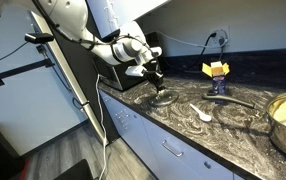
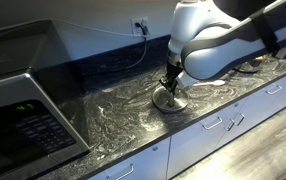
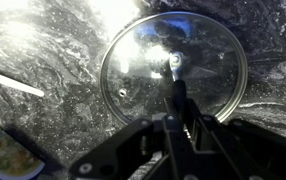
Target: Pick up the lid from the pot and put it on the counter, then pick up the box and pour some of its contents in the pot, then pick up the spoon and stir and finally, pick up the lid and cover the pot
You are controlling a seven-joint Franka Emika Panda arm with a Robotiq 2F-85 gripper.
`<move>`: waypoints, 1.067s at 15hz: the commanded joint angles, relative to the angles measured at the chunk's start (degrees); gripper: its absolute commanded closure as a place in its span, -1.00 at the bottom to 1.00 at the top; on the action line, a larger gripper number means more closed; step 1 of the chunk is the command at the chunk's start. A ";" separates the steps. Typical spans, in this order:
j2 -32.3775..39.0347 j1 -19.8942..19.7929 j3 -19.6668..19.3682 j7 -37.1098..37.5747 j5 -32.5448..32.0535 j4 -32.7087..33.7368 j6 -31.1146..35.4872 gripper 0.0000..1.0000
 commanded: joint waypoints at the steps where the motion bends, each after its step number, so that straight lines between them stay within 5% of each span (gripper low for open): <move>1: 0.47 1.22 -1.11 1.25 -0.41 2.26 -2.87 0.88; 2: 0.52 1.21 -1.10 1.25 -0.39 2.37 -2.98 0.73; 3: 0.58 1.21 -1.09 1.27 -0.36 2.48 -3.15 0.20; 5: 0.54 1.09 -0.96 1.16 -0.09 2.72 -3.28 0.08; 11: -6.91 -2.01 -0.30 0.65 5.28 -0.03 -5.78 -0.83; 13: -11.58 -3.89 -1.12 2.29 8.12 -2.02 -8.44 -1.00; 16: -18.42 -6.49 -3.30 6.49 9.30 -4.52 -11.60 -1.00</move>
